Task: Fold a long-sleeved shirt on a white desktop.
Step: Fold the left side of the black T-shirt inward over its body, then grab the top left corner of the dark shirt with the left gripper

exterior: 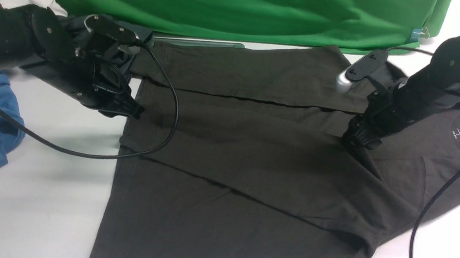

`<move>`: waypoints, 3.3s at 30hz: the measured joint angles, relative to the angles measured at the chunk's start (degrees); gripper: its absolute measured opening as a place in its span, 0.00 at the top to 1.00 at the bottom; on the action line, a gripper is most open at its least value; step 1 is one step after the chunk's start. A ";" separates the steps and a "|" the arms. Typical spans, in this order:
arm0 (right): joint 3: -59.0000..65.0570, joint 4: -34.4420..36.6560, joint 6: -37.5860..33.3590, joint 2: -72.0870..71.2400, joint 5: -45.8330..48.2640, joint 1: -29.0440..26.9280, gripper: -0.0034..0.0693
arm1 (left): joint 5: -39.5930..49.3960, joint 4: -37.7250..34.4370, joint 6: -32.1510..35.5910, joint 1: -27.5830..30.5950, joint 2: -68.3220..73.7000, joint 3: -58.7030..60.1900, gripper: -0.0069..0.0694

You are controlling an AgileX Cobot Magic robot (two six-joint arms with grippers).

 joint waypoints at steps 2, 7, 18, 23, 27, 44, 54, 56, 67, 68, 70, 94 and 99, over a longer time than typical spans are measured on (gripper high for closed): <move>0.00 -2.76 4.40 -1.73 1.10 -0.05 0.18 | 0.15 -0.08 -0.23 0.00 0.00 0.00 0.63; 0.00 -5.09 9.19 -5.51 4.11 -0.58 0.28 | 1.84 -1.68 -2.76 0.00 -0.56 0.00 0.38; 4.35 -5.57 -10.87 -3.22 5.85 -1.61 0.31 | 11.97 -6.65 -4.68 -11.65 -15.65 4.12 0.80; 4.57 -5.63 -15.71 -0.33 1.59 -4.78 0.31 | 8.23 -6.29 -4.68 -18.46 -26.37 6.59 0.89; 4.57 -5.70 -17.94 0.85 0.59 -7.25 0.31 | 7.82 -5.37 -4.68 -20.44 -31.65 6.65 0.89; 4.29 -4.45 -17.92 2.79 2.49 -9.28 0.76 | 7.07 -3.23 -4.68 -20.59 -33.85 7.43 0.89; 4.00 -4.19 -11.04 2.94 3.98 -9.28 0.93 | 7.07 -3.13 -4.68 -20.59 -33.85 7.43 0.89; 4.00 -4.19 -9.68 2.94 4.02 -9.28 0.93 | 7.07 -3.13 -4.68 -20.59 -33.85 7.43 0.89; 4.41 -5.42 -6.22 1.04 3.54 -9.28 0.94 | 7.07 -3.13 -4.68 -20.59 -33.85 7.43 0.89; 4.48 -5.43 -6.08 0.92 3.01 -9.28 0.94 | 7.07 -3.13 -4.68 -20.59 -33.85 7.43 0.89; 4.47 -5.43 -5.65 0.92 2.17 -9.28 0.94 | 7.07 -3.05 -4.68 -20.59 -33.85 7.43 0.89; 4.47 -8.71 -6.99 2.31 -0.62 -12.01 0.38 | 7.07 -2.23 -4.68 -20.59 -33.85 7.43 0.89; 4.47 -7.84 -7.49 2.33 1.50 -11.96 0.59 | 7.02 -2.23 -4.68 -20.59 -33.85 7.43 0.89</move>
